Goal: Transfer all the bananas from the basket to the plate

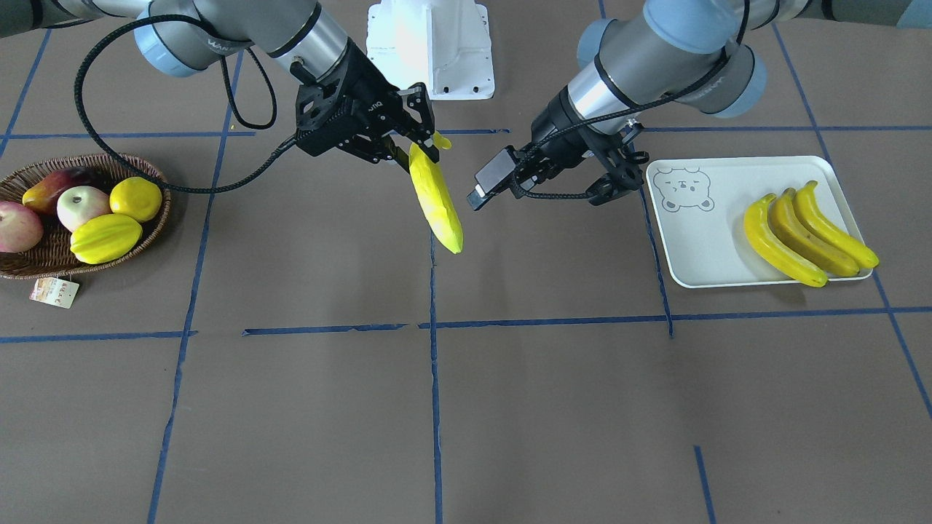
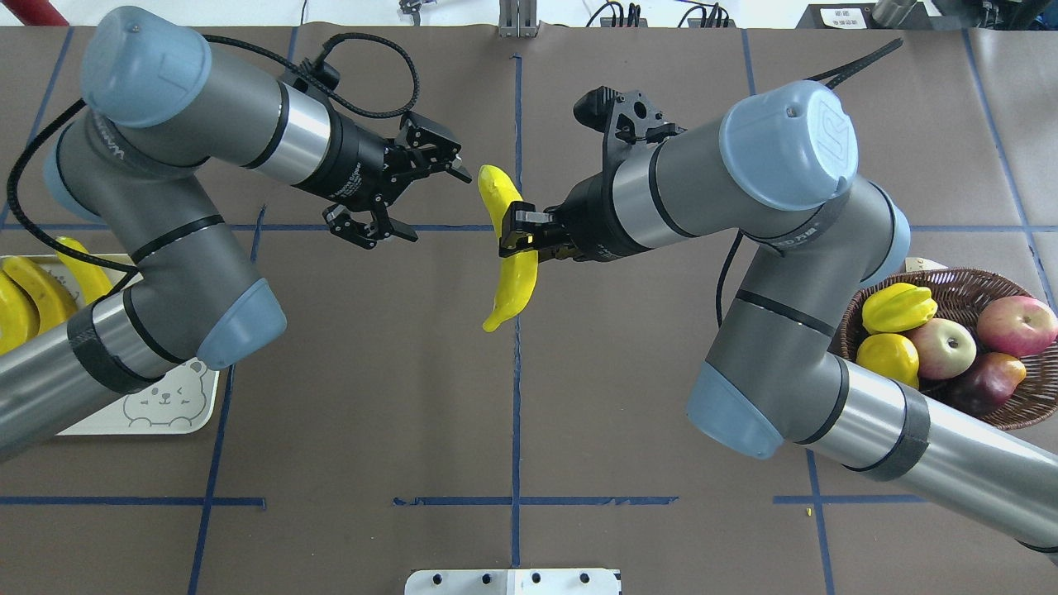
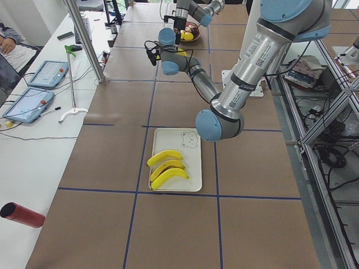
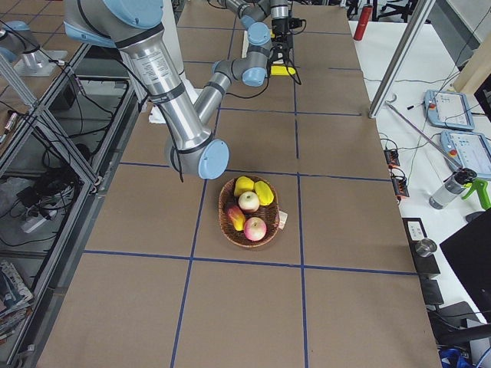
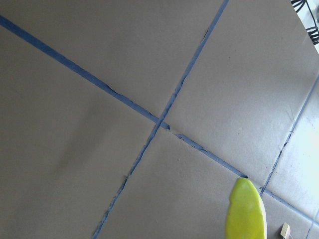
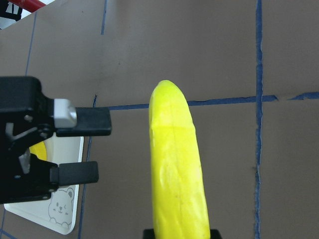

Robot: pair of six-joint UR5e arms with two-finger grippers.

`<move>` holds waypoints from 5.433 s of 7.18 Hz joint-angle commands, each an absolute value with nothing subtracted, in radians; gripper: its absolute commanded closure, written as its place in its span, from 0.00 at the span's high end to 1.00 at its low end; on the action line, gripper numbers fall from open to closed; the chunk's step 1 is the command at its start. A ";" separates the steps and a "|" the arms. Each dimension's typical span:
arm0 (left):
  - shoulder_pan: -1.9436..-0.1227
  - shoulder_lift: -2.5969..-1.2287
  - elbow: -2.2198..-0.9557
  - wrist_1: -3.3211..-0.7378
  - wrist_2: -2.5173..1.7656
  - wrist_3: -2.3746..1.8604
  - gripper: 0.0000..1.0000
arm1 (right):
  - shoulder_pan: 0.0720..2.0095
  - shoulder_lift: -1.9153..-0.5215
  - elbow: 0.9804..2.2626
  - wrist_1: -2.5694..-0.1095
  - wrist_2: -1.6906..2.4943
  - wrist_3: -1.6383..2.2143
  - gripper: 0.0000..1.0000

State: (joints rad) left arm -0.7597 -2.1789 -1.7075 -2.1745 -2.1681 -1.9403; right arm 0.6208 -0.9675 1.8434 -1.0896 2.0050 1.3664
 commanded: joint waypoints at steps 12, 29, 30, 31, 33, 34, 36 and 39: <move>-0.706 -2.244 -1.634 -2.252 -2.158 -2.074 0.86 | 0.591 -0.966 1.847 -1.081 1.997 1.370 0.03; -0.906 -1.975 -1.667 -2.115 -2.157 -1.978 0.00 | 0.750 -0.992 1.948 -1.761 2.014 1.159 1.00; -0.916 -1.904 -1.696 -2.038 -2.155 -1.888 0.00 | 0.784 -0.992 1.957 -1.852 2.014 1.055 1.00; -0.937 -1.826 -1.715 -1.999 -2.155 -1.809 0.00 | 0.825 -1.009 1.960 -1.897 2.016 0.966 1.00; -0.965 -1.679 -1.713 -1.994 -2.123 -1.651 0.00 | 0.896 -1.063 1.960 -1.939 2.020 0.768 1.00; -0.960 -1.614 -1.713 -1.994 -2.052 -1.591 0.00 | 0.926 -1.092 1.960 -1.940 2.023 0.699 1.00; -0.959 -1.594 -1.701 -1.994 -2.025 -1.563 0.00 | 0.933 -1.103 1.962 -1.939 2.025 0.663 1.00; -0.953 -1.624 -1.672 -1.994 -1.983 -1.577 0.00 | 0.933 -1.104 1.965 -1.936 2.031 0.663 1.00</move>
